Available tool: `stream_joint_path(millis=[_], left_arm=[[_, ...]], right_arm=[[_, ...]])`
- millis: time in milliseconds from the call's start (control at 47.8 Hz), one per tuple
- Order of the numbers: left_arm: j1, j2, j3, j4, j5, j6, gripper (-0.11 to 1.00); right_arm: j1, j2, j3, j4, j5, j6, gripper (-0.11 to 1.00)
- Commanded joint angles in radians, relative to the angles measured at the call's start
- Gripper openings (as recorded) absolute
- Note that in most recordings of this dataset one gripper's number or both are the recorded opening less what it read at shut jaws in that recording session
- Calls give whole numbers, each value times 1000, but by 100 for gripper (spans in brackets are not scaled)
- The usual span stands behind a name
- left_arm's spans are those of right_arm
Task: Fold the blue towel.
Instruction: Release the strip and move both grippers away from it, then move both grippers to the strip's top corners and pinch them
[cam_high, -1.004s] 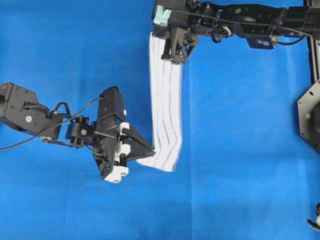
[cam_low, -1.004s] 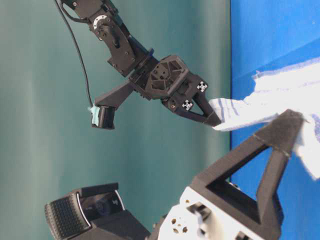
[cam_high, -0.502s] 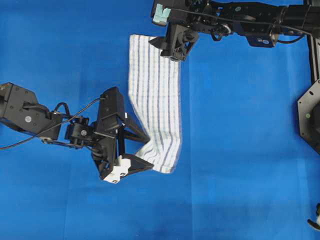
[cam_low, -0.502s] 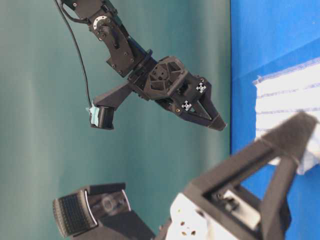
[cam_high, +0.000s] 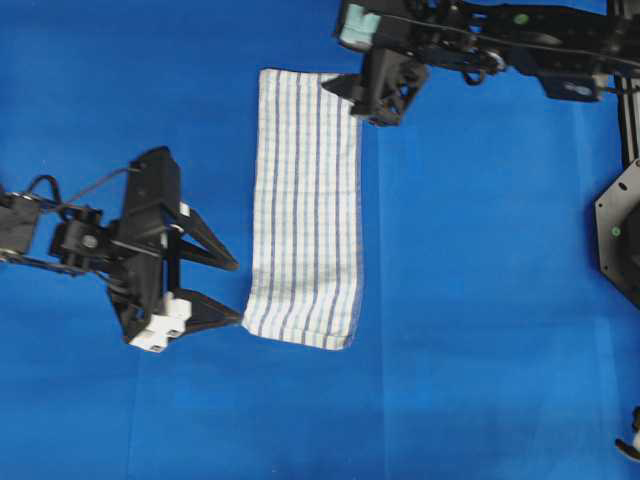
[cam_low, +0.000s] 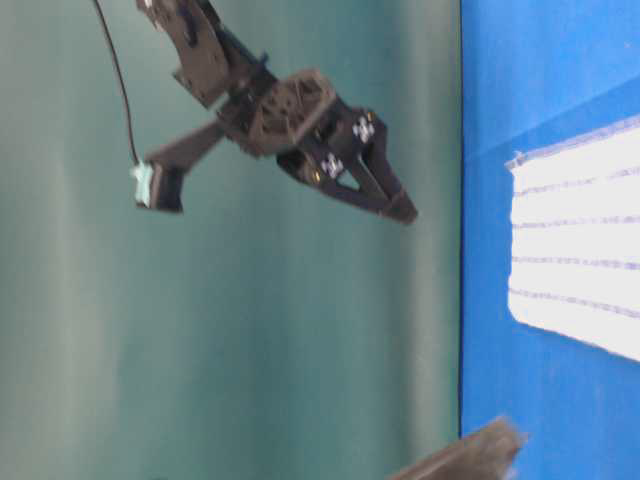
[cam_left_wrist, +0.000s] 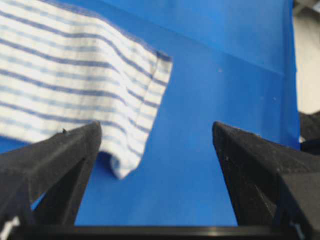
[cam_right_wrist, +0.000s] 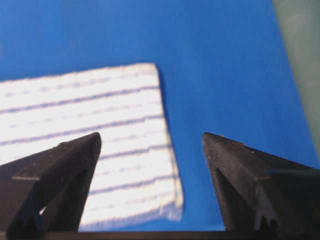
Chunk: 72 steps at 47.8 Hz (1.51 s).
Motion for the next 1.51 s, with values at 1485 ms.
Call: stream_joint_path(millis=[1485], left_arm=[[580,199,-94,37,-81,488,84]], right_arm=[[-38,-29,181,18,-198,140,86]])
